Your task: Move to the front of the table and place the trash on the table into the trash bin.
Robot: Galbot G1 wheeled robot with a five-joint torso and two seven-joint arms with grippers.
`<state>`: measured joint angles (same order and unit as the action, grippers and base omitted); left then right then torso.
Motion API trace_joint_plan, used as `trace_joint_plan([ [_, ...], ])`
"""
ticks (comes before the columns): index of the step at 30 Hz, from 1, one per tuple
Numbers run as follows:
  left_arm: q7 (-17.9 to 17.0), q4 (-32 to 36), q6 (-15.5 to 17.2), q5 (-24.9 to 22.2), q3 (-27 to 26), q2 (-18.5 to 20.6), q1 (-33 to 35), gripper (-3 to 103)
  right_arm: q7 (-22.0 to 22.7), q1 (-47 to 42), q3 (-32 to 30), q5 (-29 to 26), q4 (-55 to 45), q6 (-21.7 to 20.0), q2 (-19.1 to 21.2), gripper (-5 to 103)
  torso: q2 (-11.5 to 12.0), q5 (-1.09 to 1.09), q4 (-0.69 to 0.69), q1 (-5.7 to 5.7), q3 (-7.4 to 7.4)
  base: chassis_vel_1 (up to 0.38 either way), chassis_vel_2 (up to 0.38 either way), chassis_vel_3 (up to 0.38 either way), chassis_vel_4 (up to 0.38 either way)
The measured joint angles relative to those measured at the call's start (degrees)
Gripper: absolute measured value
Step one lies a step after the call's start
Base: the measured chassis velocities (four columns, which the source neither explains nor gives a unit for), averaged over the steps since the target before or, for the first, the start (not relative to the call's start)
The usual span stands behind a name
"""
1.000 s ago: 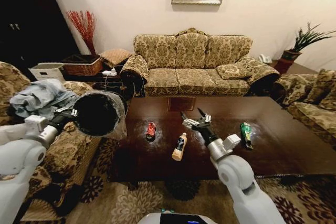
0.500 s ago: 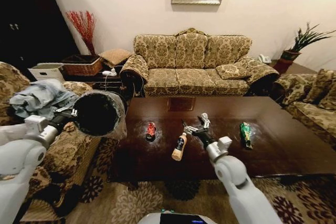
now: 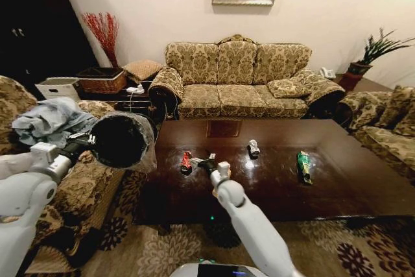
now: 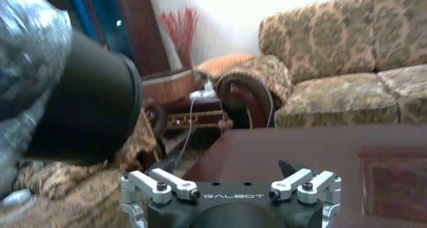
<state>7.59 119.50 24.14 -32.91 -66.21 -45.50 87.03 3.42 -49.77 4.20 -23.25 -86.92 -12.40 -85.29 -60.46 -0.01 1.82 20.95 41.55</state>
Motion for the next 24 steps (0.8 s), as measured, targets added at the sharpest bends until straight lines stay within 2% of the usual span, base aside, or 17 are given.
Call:
trace_joint_plan([
  [8,0.0,0.0,0.0,0.0,0.0,0.0,0.0,0,-3.1,6.1,1.3,5.1,11.6,1.1,-2.6,100,0.0,0.01,-0.02,0.0,0.0,0.0,0.0,0.0,0.0],
  [14,0.0,0.0,0.0,0.0,0.0,0.0,0.0,0,-5.9,8.0,2.0,8.6,16.2,2.4,-2.9,100,0.0,0.0,-0.01,0.0,0.0,0.0,0.0,0.0,0.0],
  [18,0.0,0.0,0.0,0.0,0.0,0.0,0.0,0,-9.6,9.8,2.4,12.9,22.9,6.5,-3.1,100,0.0,0.01,-0.02,0.0,0.0,0.0,0.0,0.0,0.0],
  [24,0.0,0.0,0.0,0.0,0.0,0.0,0.0,0,-12.1,11.5,2.3,15.1,28.2,9.4,-4.5,100,0.0,0.0,-0.01,0.0,0.0,0.0,0.0,0.0,0.0],
])
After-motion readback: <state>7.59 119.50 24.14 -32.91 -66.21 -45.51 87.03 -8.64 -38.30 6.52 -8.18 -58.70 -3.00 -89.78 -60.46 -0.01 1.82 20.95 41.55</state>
